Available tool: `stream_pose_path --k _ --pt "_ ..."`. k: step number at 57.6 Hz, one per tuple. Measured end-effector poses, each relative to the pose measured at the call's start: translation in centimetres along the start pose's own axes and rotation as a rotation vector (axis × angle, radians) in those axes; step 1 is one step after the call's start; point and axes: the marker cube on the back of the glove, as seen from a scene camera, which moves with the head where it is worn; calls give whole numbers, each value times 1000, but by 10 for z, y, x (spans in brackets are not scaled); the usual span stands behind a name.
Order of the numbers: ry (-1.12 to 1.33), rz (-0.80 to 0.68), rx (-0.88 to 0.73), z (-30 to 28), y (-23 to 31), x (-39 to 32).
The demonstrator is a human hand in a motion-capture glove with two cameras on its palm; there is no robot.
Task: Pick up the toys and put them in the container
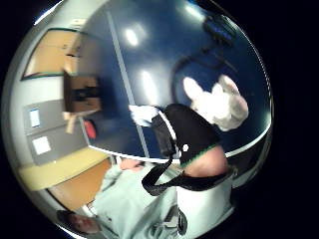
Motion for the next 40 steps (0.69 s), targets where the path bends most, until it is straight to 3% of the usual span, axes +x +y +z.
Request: stream_pose_path --k 3,11,28,40 --pt "10 -159 -109 34 26 3" --pt "-8 -133 -246 93 32 8" --pt "120 -186 -70 118 25 3" --pt "172 -222 -469 87 25 -1"
